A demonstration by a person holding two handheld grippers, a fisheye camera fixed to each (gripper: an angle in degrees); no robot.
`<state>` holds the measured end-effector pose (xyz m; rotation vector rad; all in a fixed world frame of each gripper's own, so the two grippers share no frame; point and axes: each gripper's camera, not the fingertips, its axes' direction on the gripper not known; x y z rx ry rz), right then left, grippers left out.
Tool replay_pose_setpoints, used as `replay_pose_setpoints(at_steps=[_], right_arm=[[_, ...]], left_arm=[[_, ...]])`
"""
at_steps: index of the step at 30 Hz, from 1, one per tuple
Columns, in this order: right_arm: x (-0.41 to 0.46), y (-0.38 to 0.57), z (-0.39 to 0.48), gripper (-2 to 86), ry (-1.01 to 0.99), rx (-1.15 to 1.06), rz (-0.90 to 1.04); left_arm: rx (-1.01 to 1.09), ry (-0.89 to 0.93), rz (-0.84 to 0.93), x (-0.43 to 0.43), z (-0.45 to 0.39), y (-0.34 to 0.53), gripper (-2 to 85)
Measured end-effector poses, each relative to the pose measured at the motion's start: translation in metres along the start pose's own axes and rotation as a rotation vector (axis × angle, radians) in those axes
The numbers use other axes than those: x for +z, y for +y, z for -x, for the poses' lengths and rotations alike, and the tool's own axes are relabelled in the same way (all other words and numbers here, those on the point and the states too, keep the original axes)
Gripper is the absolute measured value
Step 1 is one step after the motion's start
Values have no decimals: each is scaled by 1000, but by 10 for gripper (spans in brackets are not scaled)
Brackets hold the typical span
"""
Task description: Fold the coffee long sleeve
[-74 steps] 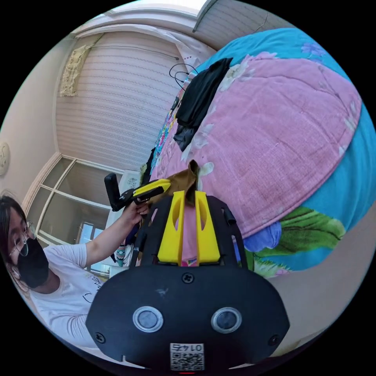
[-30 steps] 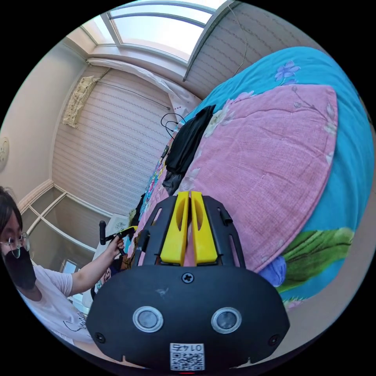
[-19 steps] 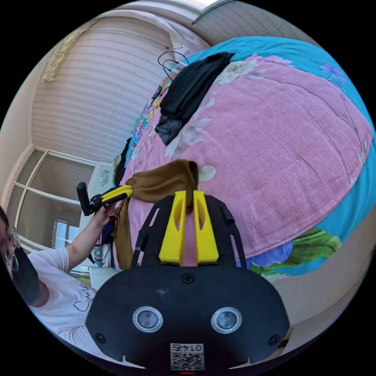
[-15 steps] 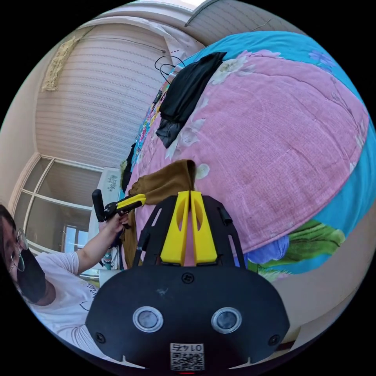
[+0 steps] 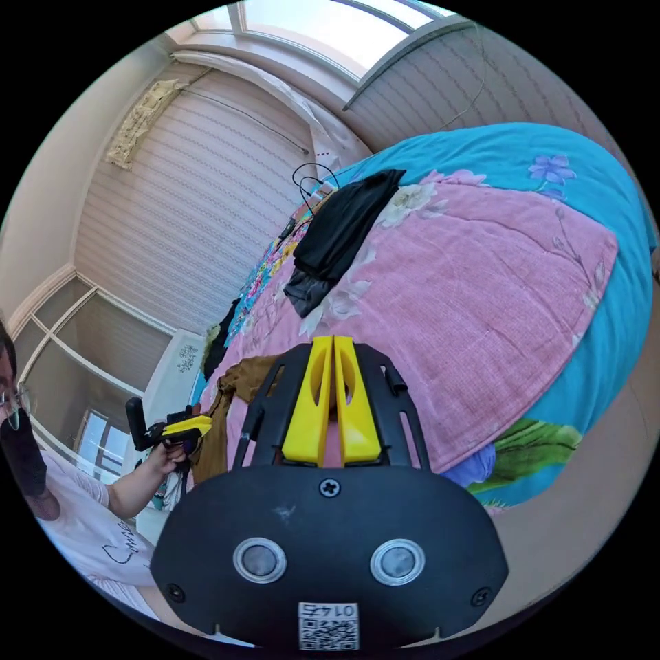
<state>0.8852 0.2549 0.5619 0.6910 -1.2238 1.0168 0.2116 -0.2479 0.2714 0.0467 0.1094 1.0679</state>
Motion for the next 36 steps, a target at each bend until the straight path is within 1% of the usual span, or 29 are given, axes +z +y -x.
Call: replay_pose_setpoints(at_steps=[2, 4, 5, 7, 9, 11, 13, 14, 16, 17, 19, 20, 22, 23, 24, 25, 26, 27, 28, 29, 32, 34, 35, 36], right_arm=[[31, 7, 3, -1, -19, -45, 52], [78, 17, 14, 1, -86, -121, 137], [90, 20, 20, 2, -96, -144, 157], [146, 40, 54, 9, -116, -268, 270], [195, 64, 86, 19, -130, -363, 358], [248, 96, 118, 31, -180, -422, 417], [333, 137, 160, 52, -293, -448, 520], [357, 146, 171, 59, -322, -451, 559], [452, 175, 221, 80, -381, -483, 682], [474, 180, 233, 84, -379, -497, 701], [557, 198, 275, 90, -292, -563, 741], [576, 201, 283, 92, -265, -574, 742], [646, 216, 302, 103, -185, -598, 733], [662, 221, 303, 102, -163, -602, 733], [696, 230, 302, 99, -105, -607, 757], [729, 239, 295, 76, -53, -587, 822], [742, 243, 291, 65, -55, -576, 852], [759, 248, 284, 38, -115, -561, 879], [765, 249, 279, 21, -175, -544, 863], [768, 249, 276, 17, -193, -541, 849], [792, 250, 270, 6, -215, -568, 819], [828, 252, 260, 4, -216, -543, 816], [837, 253, 257, 4, -213, -530, 811], [858, 256, 246, 5, -195, -494, 801]], left_arm=[[-53, -82, 3, -24, 13, 42, 58], [-153, -191, 33, -51, 37, 102, 57], [-187, -219, 39, -58, 43, 119, 57], [-314, -270, 50, -85, 70, 184, 57], [-371, -322, 40, -103, 88, 227, 57], [-386, -401, 36, -116, 106, 258, 57], [-359, -495, 24, -128, 134, 279, 58], [-345, -504, 13, -130, 142, 281, 58], [-282, -483, -47, -136, 172, 277, 69], [-263, -480, -64, -136, 178, 274, 72], [-190, -467, -96, -125, 202, 259, 81], [-179, -453, -92, -119, 208, 256, 83], [-160, -393, -46, -91, 235, 244, 86], [-157, -386, -28, -84, 241, 243, 86], [-156, -405, 15, -71, 253, 242, 80], [-150, -410, 59, -61, 265, 245, 72], [-138, -392, 75, -58, 270, 247, 68], [-133, -346, 67, -61, 279, 254, 53], [-157, -317, 52, -70, 287, 261, 34], [-168, -314, 40, -76, 291, 265, 31], [-228, -321, -87, -113, 312, 286, 22], [-324, -275, -145, -129, 343, 297, 16], [-357, -277, -153, -130, 351, 299, 14], [-433, -293, -155, -128, 369, 304, 7]])
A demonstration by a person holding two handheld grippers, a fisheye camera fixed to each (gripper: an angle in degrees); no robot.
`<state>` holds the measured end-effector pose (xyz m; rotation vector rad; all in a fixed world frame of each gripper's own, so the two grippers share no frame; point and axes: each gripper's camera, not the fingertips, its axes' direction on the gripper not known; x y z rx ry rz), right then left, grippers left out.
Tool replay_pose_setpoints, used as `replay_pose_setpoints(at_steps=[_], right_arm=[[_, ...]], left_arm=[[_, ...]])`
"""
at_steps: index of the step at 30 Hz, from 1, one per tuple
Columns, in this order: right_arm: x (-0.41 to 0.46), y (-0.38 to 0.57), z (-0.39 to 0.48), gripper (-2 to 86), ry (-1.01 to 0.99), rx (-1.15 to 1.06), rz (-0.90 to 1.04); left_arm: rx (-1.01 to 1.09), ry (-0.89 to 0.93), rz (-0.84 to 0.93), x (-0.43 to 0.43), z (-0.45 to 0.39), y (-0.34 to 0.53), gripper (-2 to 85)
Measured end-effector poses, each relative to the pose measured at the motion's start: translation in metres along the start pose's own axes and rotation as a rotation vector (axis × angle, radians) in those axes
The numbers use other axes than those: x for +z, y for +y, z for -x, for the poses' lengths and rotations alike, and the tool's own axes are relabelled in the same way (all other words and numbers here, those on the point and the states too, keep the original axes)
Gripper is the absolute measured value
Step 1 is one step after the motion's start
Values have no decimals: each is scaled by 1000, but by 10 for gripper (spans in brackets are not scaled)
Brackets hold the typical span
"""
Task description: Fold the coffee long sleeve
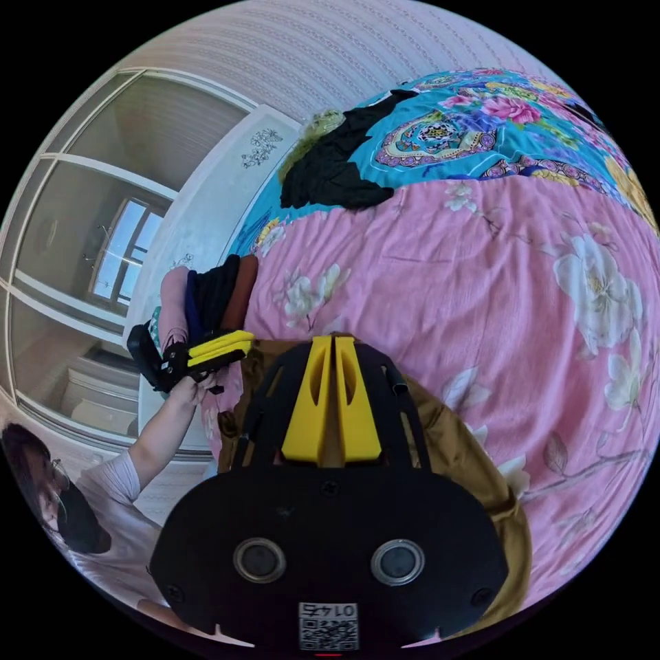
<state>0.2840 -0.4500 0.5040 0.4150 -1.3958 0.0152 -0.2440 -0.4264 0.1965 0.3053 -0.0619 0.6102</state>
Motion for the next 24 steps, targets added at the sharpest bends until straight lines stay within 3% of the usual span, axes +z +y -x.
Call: replay_pose_setpoints(at_steps=[3, 6, 9, 14, 20, 24], right_arm=[[47, -1, -50, 10, 53, 141, 9], [65, 18, -80, 25, -28, 180, -78], [67, 32, -83, 59, -32, 70, -137], [77, 63, -92, 74, -1, -12, -155], [152, 166, -41, 55, 4, -285, 46], [248, 216, -10, 68, -19, -348, 208]], left_arm=[[-141, -100, 86, 27, 38, 5, -6], [-240, -26, 61, 24, 70, 23, -3], [-152, 63, -43, -4, 75, 45, 22], [-42, 86, -21, -34, 71, 91, 69], [-80, 58, -88, -113, 82, 240, 64], [-171, 9, 84, -139, 70, 371, 67]])
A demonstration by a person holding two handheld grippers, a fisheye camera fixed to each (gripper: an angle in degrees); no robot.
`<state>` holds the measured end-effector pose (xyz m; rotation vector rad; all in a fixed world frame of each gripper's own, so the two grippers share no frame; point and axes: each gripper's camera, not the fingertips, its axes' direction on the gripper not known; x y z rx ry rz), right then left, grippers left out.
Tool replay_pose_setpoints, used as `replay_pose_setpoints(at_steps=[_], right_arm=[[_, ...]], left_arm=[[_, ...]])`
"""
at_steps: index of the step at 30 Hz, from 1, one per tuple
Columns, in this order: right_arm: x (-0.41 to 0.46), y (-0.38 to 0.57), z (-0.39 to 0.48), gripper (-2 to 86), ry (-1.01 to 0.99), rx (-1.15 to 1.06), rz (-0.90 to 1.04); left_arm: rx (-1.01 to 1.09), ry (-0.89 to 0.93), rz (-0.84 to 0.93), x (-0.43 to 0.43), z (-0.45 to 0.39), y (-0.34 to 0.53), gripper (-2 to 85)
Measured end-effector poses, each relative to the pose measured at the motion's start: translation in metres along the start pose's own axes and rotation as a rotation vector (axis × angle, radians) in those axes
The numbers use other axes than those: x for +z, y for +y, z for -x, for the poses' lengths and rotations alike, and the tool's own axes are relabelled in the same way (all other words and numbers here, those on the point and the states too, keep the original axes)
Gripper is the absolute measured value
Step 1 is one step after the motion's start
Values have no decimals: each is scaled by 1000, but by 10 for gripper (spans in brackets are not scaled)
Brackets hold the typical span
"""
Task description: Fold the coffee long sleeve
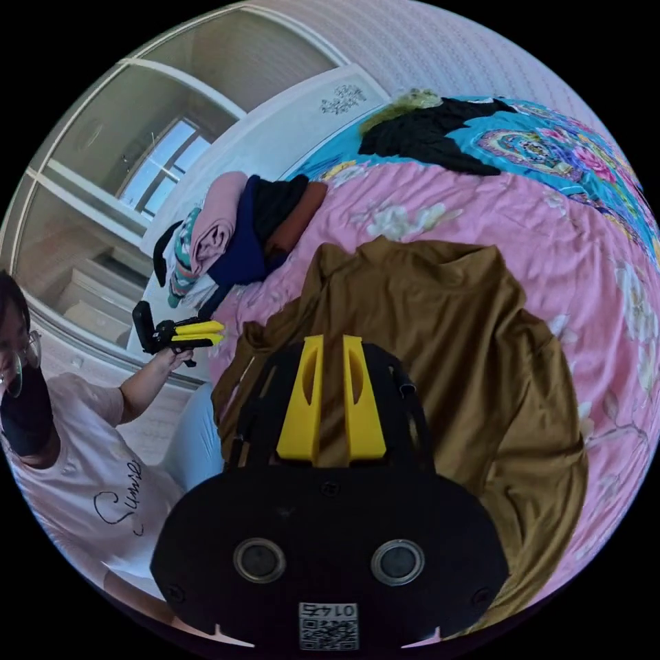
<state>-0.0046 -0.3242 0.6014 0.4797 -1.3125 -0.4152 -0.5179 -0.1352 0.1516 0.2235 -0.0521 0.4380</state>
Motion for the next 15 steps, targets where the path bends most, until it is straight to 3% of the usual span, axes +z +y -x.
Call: replay_pose_setpoints(at_steps=[4, 7, 11, 15], right_arm=[[85, -20, 6, 130, -52, 77, 20], [139, -36, -8, 128, 14, 159, 43], [193, -45, -32, 75, 4, 255, 119], [204, -48, -23, 16, 89, 206, 105]], left_arm=[[-168, 102, 32, -18, -3, 80, 73], [-143, 91, 66, -16, -17, 100, 80], [-131, 14, 101, 5, -10, 120, 78], [-82, -7, 100, 12, -4, 143, 50]])
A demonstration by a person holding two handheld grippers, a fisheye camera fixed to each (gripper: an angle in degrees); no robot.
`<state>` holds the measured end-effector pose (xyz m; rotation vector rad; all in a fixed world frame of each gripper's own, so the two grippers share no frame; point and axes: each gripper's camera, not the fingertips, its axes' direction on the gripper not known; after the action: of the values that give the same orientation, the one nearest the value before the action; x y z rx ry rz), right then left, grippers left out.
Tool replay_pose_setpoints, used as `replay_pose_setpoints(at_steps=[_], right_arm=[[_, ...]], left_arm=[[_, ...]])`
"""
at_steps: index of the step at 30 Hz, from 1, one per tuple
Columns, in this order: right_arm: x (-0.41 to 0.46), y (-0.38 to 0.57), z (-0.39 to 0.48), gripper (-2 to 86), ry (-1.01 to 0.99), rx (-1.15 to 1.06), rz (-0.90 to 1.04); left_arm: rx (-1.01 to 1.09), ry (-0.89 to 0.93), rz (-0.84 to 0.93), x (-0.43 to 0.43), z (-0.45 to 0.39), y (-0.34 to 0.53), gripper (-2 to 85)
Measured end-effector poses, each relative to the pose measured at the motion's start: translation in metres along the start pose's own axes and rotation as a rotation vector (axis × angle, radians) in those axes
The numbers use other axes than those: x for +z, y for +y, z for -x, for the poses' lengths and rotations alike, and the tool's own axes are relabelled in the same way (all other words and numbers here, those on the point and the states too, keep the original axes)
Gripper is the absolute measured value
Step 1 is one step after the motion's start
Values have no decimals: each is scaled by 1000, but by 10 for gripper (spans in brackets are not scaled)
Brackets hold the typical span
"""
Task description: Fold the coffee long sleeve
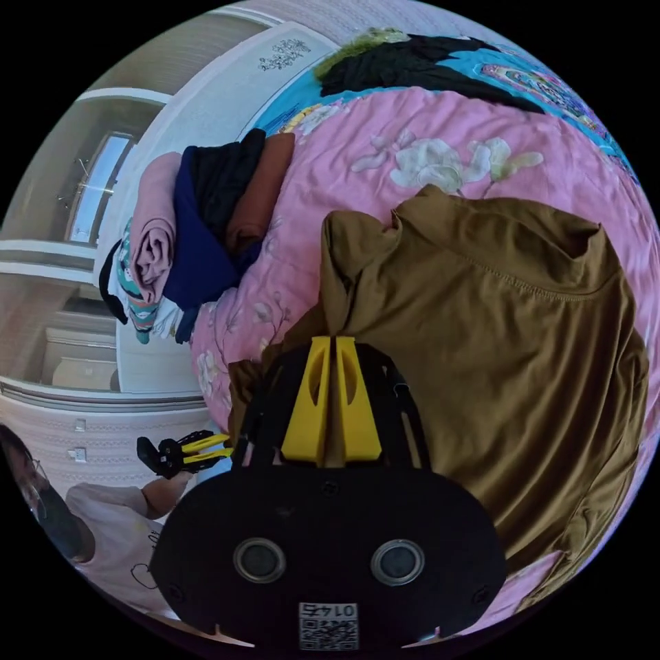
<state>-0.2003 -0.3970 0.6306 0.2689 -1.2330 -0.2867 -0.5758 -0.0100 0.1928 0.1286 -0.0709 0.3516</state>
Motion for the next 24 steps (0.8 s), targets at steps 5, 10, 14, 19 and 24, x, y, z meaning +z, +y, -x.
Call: replay_pose_setpoints(at_steps=[5, 10, 14, 19, 24], right_arm=[[7, -13, 20, 3, 102, -52, -11], [21, -44, 39, -1, 115, -86, 2], [54, -76, 52, -1, 114, -94, 32], [126, -125, 57, 2, 90, -24, 93], [179, -138, 51, 26, 45, 41, 114]], left_arm=[[15, 52, -62, -25, 25, 28, -7], [-36, 21, -153, -74, 77, 75, -10], [-69, -126, -189, -96, 109, 102, -10], [-150, -230, -185, -101, 157, 134, -10], [-282, -242, -123, -74, 204, 159, -10]])
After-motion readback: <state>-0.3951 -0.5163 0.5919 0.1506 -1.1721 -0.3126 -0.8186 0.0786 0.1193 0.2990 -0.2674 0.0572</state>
